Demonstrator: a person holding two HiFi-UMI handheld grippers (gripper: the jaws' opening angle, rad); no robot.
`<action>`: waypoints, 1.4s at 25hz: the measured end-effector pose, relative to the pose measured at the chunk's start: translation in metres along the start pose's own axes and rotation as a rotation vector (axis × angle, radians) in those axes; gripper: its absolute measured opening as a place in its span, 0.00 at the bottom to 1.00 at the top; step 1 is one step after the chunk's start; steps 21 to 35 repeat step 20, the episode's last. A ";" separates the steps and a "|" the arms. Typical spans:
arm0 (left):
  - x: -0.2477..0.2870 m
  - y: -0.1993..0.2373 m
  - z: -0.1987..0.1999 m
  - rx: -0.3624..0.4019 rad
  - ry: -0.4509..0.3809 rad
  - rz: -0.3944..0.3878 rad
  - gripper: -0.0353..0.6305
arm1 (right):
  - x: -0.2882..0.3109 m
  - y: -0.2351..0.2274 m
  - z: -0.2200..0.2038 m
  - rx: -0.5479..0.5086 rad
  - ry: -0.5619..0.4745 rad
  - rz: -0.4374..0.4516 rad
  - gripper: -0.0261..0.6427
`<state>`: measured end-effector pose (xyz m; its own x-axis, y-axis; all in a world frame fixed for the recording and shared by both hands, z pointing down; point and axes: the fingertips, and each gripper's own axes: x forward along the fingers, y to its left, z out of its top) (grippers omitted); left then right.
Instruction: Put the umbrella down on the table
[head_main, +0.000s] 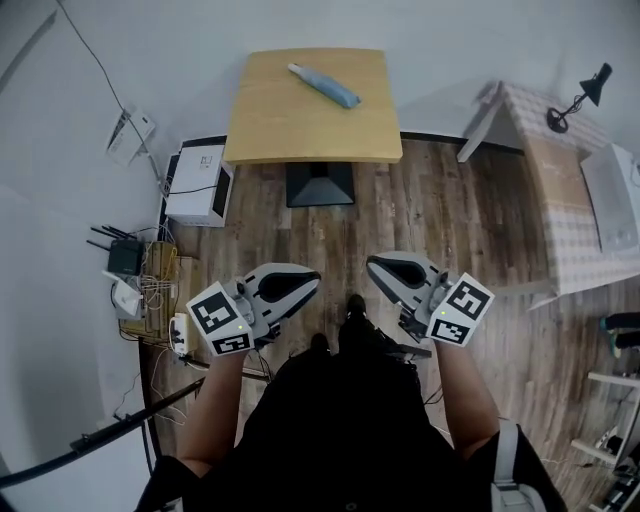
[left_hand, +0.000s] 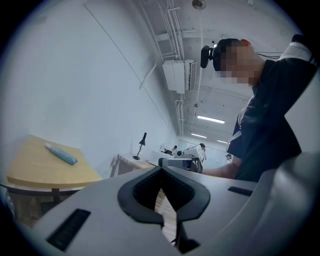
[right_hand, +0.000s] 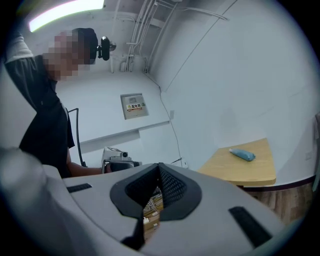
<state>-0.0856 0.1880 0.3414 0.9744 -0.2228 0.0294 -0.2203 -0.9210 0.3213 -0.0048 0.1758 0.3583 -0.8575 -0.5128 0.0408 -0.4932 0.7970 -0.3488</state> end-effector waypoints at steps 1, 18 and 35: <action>-0.011 -0.005 -0.004 -0.003 -0.004 0.005 0.07 | 0.001 0.009 -0.005 0.001 -0.001 0.000 0.07; -0.031 -0.080 -0.043 -0.062 -0.005 -0.057 0.07 | -0.035 0.047 -0.036 0.019 -0.105 -0.113 0.07; -0.017 -0.091 -0.033 -0.032 -0.013 -0.084 0.07 | -0.049 0.036 -0.029 0.012 -0.126 -0.154 0.07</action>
